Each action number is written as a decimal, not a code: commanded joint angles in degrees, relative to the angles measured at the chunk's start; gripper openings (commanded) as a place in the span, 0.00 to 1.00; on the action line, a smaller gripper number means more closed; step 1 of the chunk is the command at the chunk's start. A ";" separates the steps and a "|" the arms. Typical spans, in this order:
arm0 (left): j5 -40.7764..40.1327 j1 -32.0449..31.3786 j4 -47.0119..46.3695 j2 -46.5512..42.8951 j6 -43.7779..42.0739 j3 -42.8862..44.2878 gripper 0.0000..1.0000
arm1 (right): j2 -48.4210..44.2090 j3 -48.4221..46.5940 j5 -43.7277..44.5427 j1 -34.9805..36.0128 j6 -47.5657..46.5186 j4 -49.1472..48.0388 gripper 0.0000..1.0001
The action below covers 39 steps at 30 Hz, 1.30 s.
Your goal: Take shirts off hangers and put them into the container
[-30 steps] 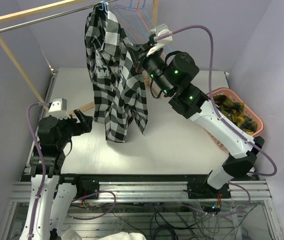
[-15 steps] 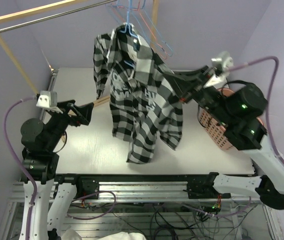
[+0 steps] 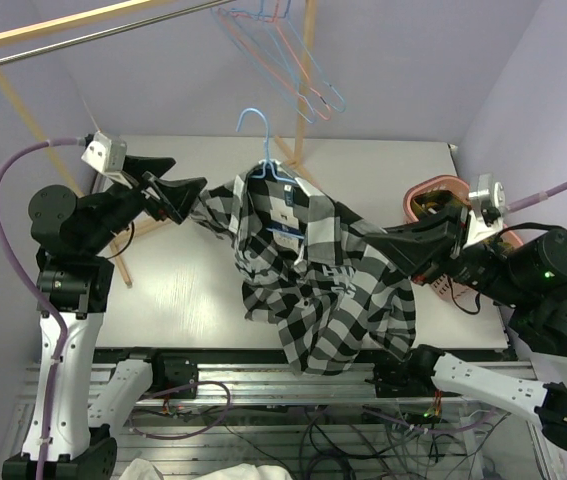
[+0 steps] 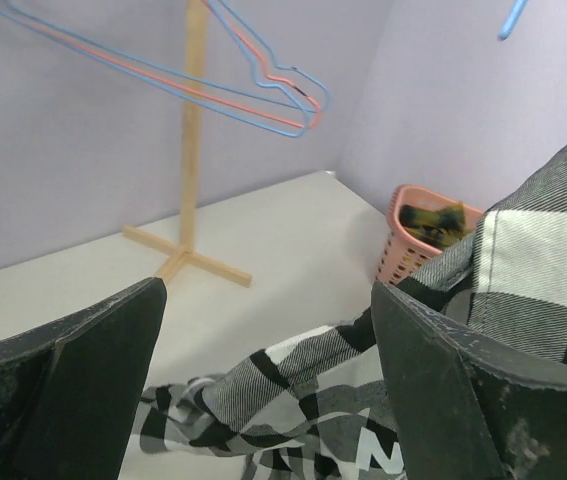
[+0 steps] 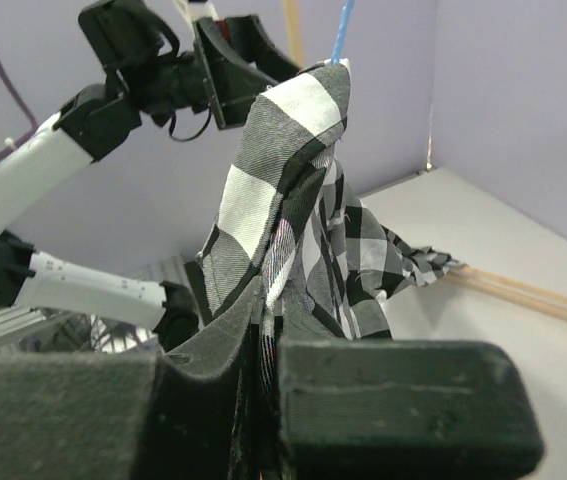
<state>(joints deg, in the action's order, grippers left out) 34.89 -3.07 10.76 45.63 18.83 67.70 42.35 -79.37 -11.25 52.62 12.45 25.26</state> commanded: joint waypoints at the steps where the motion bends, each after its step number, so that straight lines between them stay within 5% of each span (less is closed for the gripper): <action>1: 10.08 -0.36 -4.83 -0.04 0.49 0.96 0.95 | -3.27 0.97 -1.23 0.20 1.65 0.53 0.00; 27: 27.37 -2.80 -24.48 -0.76 10.66 -11.67 0.95 | -6.65 2.33 -9.20 0.22 3.67 -1.00 0.00; 33: 28.40 -5.04 -17.17 -1.84 4.80 -11.97 0.93 | -6.24 2.82 -8.52 0.25 3.41 -1.21 0.00; 39: 19.56 -5.28 -4.73 -3.58 -4.46 -8.27 0.95 | -6.43 2.24 -7.78 0.21 3.37 0.26 0.00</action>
<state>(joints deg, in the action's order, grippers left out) 59.16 -7.75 -2.24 43.40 21.43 55.88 36.69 -76.49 -19.99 52.62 15.66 28.75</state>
